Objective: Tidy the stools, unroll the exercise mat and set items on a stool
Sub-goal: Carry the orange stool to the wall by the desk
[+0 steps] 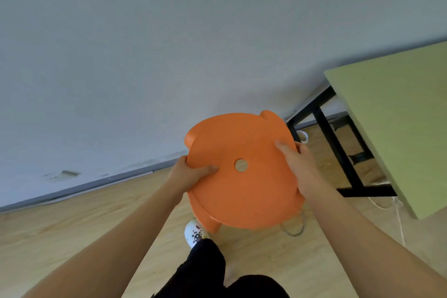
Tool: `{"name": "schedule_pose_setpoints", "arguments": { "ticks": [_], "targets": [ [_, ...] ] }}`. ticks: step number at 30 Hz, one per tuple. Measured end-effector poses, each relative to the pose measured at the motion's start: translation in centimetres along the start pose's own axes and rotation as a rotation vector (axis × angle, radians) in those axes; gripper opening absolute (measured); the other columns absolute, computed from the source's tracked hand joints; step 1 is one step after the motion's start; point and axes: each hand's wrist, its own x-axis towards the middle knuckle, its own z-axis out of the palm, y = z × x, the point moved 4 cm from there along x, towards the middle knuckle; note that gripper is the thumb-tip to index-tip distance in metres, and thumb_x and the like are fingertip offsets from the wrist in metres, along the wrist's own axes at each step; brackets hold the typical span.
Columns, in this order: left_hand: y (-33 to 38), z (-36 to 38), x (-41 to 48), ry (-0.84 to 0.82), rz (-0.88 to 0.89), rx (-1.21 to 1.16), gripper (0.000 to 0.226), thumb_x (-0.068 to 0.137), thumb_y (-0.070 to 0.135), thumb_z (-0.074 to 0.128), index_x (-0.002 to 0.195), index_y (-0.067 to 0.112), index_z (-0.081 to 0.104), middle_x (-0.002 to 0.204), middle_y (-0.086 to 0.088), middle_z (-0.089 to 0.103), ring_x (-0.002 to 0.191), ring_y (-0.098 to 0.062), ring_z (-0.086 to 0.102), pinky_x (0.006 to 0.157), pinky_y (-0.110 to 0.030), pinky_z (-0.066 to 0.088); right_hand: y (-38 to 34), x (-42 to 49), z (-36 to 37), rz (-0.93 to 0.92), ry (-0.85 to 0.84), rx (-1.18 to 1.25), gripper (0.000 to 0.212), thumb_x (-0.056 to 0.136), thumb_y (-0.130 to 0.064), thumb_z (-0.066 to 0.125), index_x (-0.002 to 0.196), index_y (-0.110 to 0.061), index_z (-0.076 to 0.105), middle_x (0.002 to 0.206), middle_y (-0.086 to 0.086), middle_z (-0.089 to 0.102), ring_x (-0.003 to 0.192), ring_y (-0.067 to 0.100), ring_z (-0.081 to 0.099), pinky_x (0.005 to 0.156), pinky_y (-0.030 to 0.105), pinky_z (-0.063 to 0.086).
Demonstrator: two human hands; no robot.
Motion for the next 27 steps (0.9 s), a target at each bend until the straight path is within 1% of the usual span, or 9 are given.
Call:
{"name": "schedule_pose_setpoints", "arguments": {
  "ticks": [3,5,9,12,16,21,24,26,27],
  "targets": [
    [-0.6,2.0,3.1,0.013,-0.073,-0.061,0.072,0.060,0.036,0.088,0.117,0.021,0.048,0.120,-0.002,0.059,0.095,-0.019,0.062,0.072,-0.036,0.053,0.0,5.0,0.5,0.013,-0.025,-0.063,0.067,0.080,-0.054,0.065,0.135,-0.024,0.043,0.122,0.002,0.053,0.100,0.023,0.052,0.083,0.041,0.042],
    [-1.3,3.5,5.3,0.019,-0.126,-0.108,0.078,0.060,0.033,0.089,0.125,0.019,0.048,0.120,-0.002,0.060,0.097,-0.020,0.063,0.075,-0.038,0.055,0.7,8.3,1.1,0.031,-0.050,-0.082,0.066,0.078,-0.056,0.066,0.133,-0.025,0.044,0.119,0.001,0.053,0.099,0.023,0.052,0.080,0.039,0.041],
    [-2.5,6.2,10.6,0.108,-0.169,-0.168,0.073,0.064,0.031,0.086,0.124,0.020,0.046,0.114,0.001,0.058,0.084,-0.008,0.057,0.058,-0.025,0.046,3.0,15.8,2.8,0.095,-0.117,-0.141,0.072,0.074,-0.059,0.069,0.133,-0.027,0.045,0.121,0.003,0.056,0.101,0.027,0.056,0.084,0.043,0.045],
    [-3.7,8.0,14.8,0.159,-0.190,-0.175,0.080,0.065,0.028,0.086,0.131,0.018,0.043,0.109,0.003,0.055,0.081,-0.007,0.055,0.057,-0.022,0.044,5.0,20.5,3.7,0.139,-0.172,-0.172,0.078,0.069,-0.060,0.073,0.133,-0.028,0.044,0.116,0.002,0.057,0.095,0.026,0.059,0.085,0.047,0.048],
    [-6.2,10.1,19.2,0.159,-0.209,-0.159,0.089,0.065,0.019,0.086,0.139,0.016,0.037,0.122,-0.003,0.054,0.095,-0.017,0.054,0.071,-0.029,0.046,7.0,25.5,4.7,0.133,-0.146,-0.213,0.075,0.067,-0.053,0.076,0.130,-0.027,0.047,0.121,0.005,0.059,0.103,0.030,0.059,0.094,0.054,0.047],
    [-9.0,12.0,22.3,0.150,-0.245,-0.175,0.096,0.063,0.018,0.087,0.142,0.018,0.031,0.120,0.000,0.049,0.091,-0.015,0.051,0.066,-0.026,0.045,9.6,29.0,5.7,0.142,-0.164,-0.264,0.080,0.068,-0.052,0.077,0.136,-0.027,0.042,0.121,0.002,0.056,0.105,0.029,0.057,0.094,0.053,0.046],
    [-9.7,13.1,23.2,0.141,-0.228,-0.186,0.100,0.061,0.018,0.088,0.142,0.022,0.029,0.119,0.002,0.047,0.082,-0.006,0.051,0.057,-0.022,0.044,10.5,30.4,5.2,0.150,-0.148,-0.272,0.086,0.064,-0.058,0.077,0.135,-0.027,0.041,0.117,0.001,0.056,0.103,0.028,0.057,0.091,0.051,0.047],
    [-9.7,13.6,23.4,0.134,-0.224,-0.177,0.102,0.060,0.018,0.089,0.142,0.024,0.027,0.118,0.002,0.047,0.084,-0.008,0.052,0.058,-0.024,0.045,11.0,30.9,4.8,0.156,-0.160,-0.283,0.091,0.061,-0.063,0.077,0.135,-0.027,0.040,0.117,0.001,0.056,0.103,0.029,0.056,0.092,0.053,0.046],
    [-9.9,13.7,23.4,0.137,-0.231,-0.167,0.103,0.060,0.017,0.088,0.142,0.024,0.027,0.119,0.001,0.046,0.088,-0.013,0.052,0.063,-0.027,0.047,11.3,30.9,4.7,0.159,-0.179,-0.300,0.092,0.060,-0.064,0.077,0.135,-0.026,0.040,0.117,0.001,0.056,0.103,0.029,0.057,0.092,0.052,0.046]
  ]
}}
